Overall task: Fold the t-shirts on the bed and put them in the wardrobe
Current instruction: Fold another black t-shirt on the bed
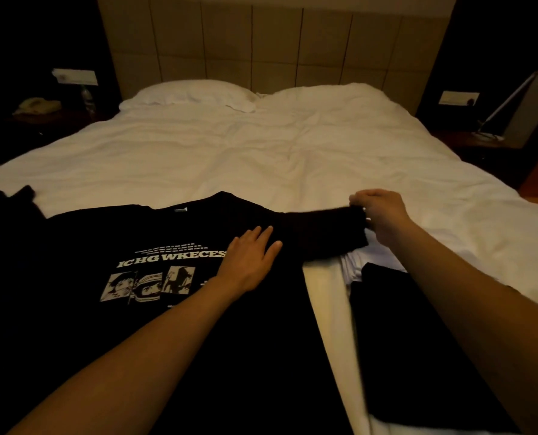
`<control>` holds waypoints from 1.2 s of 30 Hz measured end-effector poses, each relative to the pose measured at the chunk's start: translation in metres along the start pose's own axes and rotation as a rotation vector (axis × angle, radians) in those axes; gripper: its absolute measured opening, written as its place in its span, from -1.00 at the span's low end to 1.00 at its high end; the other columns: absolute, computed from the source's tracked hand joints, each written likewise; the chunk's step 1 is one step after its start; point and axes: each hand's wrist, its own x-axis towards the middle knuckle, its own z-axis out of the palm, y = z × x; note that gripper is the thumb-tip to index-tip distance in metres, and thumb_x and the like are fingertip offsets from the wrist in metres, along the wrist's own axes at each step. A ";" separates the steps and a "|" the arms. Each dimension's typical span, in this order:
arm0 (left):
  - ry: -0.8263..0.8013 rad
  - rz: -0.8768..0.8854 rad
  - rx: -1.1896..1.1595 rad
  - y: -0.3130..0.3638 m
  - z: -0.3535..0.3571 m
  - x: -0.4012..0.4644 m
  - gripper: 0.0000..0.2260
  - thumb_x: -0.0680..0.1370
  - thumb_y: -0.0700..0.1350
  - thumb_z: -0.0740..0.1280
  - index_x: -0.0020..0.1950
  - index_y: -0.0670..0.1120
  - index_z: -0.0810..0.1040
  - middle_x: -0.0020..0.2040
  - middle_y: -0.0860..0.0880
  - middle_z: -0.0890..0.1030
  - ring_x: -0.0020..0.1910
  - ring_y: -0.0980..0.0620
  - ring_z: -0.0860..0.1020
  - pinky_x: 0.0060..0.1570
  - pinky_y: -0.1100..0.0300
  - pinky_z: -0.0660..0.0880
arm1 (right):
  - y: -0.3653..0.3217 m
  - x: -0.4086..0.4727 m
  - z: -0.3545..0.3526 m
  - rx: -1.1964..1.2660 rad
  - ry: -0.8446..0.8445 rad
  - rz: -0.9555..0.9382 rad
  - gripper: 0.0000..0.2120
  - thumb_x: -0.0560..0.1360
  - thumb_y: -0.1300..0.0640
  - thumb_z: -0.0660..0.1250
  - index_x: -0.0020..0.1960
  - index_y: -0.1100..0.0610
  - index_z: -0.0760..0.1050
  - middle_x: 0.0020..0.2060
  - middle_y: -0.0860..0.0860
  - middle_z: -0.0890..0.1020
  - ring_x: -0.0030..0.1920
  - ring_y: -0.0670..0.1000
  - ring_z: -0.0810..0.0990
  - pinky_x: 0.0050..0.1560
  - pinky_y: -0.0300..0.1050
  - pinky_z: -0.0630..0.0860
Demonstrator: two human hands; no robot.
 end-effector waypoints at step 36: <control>-0.001 0.015 0.141 -0.015 0.028 -0.004 -0.47 0.63 0.25 -0.20 0.59 0.17 0.05 0.61 0.03 0.07 0.59 0.02 -0.04 0.53 0.01 -0.15 | 0.005 0.008 0.017 -0.136 -0.374 0.233 -0.75 0.50 0.30 0.40 0.17 0.26 0.59 -0.10 0.13 0.65 -0.20 0.02 0.64 -0.34 -0.20 0.54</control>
